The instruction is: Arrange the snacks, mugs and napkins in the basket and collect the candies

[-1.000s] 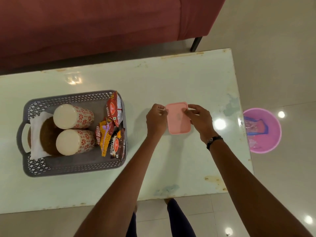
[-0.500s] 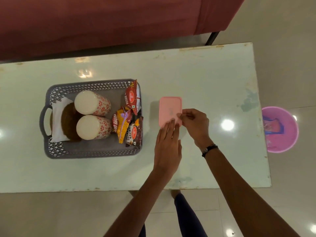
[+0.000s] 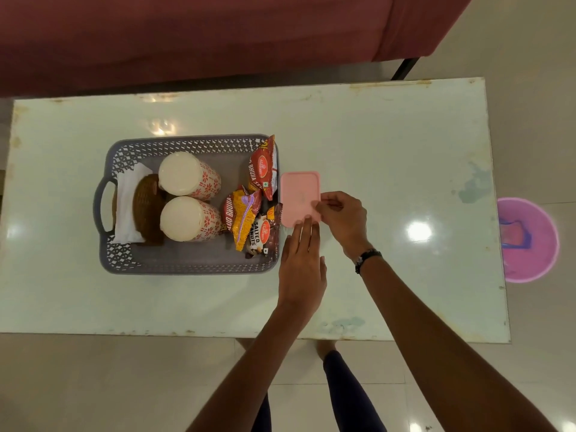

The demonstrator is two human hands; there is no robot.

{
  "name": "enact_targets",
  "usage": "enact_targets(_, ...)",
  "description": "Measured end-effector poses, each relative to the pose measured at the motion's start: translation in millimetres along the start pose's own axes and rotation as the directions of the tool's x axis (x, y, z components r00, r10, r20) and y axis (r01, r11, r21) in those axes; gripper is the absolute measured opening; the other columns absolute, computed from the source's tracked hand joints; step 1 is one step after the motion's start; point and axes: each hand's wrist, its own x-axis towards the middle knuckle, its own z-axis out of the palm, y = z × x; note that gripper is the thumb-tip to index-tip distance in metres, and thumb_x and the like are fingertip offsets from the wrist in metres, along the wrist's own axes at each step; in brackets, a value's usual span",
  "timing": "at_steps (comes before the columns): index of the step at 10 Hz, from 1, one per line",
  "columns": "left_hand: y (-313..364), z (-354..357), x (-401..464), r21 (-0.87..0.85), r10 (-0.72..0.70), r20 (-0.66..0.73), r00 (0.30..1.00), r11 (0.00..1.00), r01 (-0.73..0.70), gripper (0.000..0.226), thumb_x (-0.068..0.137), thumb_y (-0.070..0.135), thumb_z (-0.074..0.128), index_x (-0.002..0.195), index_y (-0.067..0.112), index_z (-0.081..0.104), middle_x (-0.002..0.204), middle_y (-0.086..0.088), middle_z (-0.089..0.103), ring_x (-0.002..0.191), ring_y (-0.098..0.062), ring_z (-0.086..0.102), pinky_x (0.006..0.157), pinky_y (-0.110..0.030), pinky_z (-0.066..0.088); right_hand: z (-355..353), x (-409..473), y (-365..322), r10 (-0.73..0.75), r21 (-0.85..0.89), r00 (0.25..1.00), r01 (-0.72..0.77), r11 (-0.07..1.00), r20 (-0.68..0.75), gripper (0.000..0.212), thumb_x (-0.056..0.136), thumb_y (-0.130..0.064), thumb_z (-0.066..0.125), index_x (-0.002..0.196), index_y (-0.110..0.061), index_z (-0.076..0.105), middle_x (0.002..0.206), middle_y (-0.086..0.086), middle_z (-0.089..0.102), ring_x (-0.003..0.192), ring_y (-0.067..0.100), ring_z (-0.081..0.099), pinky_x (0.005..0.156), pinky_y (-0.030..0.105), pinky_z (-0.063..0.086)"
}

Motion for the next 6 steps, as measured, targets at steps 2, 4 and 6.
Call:
enact_targets(2, -2, -3, 0, -0.067, 0.016, -0.003, 1.000, 0.998, -0.016, 0.063, 0.089, 0.016, 0.059, 0.144, 0.005, 0.030, 0.151, -0.012, 0.035, 0.142, -0.025, 0.027, 0.114, -0.035, 0.018, -2, -7, -2, -0.002, 0.003, 1.000, 0.002, 1.000, 0.027, 0.021, 0.082, -0.021, 0.070, 0.100, -0.011, 0.067, 0.094, 0.001, 0.069, 0.090, 0.016, 0.066, 0.086, 0.030, 0.056)
enact_targets(4, -5, -29, -13, -0.203, 0.075, -0.042, 0.996, 0.976, -0.082, 0.053, 0.093, 0.016, 0.052, 0.143, 0.009, 0.035, 0.149, -0.007, 0.038, 0.140, -0.021, 0.032, 0.112, -0.030, 0.018, -10, -42, -7, -0.100, -0.013, 0.993, 0.099, 0.995, -0.066, 0.030, 0.090, -0.026, 0.062, 0.115, -0.011, 0.060, 0.113, -0.001, 0.064, 0.099, 0.013, 0.062, 0.071, -0.004, 0.042)
enact_targets(6, -38, -102, -36, -0.333, 0.096, -0.096, 0.991, 0.935, -0.123, 0.042, 0.095, 0.013, 0.047, 0.137, 0.012, 0.043, 0.142, -0.005, 0.047, 0.135, -0.017, 0.040, 0.110, -0.025, 0.032, 2, -86, -43, -0.130, 0.095, 0.987, 0.138, 0.986, -0.092, 0.017, 0.091, -0.022, 0.059, 0.106, -0.014, 0.062, 0.110, 0.007, 0.068, 0.099, 0.022, 0.066, 0.090, 0.037, 0.054)
